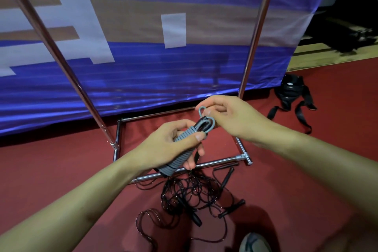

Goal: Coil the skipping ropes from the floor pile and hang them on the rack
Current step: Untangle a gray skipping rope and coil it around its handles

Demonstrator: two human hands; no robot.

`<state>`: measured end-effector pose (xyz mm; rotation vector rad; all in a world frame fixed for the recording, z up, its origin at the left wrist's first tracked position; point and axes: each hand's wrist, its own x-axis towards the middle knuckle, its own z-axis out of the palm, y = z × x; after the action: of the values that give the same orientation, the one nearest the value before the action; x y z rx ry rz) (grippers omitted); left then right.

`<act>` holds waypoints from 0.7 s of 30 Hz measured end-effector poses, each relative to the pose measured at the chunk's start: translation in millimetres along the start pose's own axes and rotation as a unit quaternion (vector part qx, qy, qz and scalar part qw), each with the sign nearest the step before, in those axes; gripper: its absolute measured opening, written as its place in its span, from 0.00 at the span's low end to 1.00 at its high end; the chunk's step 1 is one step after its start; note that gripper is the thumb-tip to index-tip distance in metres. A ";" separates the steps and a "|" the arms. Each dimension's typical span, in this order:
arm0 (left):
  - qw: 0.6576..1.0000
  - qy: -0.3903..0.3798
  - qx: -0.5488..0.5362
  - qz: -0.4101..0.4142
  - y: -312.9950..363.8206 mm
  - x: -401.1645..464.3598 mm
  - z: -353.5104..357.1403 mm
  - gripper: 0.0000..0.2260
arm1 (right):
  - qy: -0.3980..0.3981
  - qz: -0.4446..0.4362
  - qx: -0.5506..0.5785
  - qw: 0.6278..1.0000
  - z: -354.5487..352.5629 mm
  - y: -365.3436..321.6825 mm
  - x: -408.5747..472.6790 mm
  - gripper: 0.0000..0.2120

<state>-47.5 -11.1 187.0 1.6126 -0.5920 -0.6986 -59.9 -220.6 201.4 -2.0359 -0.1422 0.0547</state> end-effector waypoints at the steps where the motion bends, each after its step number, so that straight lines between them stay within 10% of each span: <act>1: 1.000 -0.003 0.003 0.000 0.7 -0.2 -1.6 0.13 | -0.007 0.016 0.052 0.998 0.4 -1.6 -0.1 0.08; 7: 0.997 -0.055 0.055 0.012 1.3 -4.1 -9.2 0.08 | -0.121 0.095 0.292 0.944 3.6 -8.0 0.4 0.12; 21: 0.996 -0.048 0.080 0.000 2.9 -6.2 -11.9 0.10 | -0.124 0.071 0.088 0.986 -14.9 -3.9 3.1 0.10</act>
<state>-43.2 1.0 191.7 1.7352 -0.7324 -0.7470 -55.5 -231.6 211.7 -1.8540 -0.1416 0.3980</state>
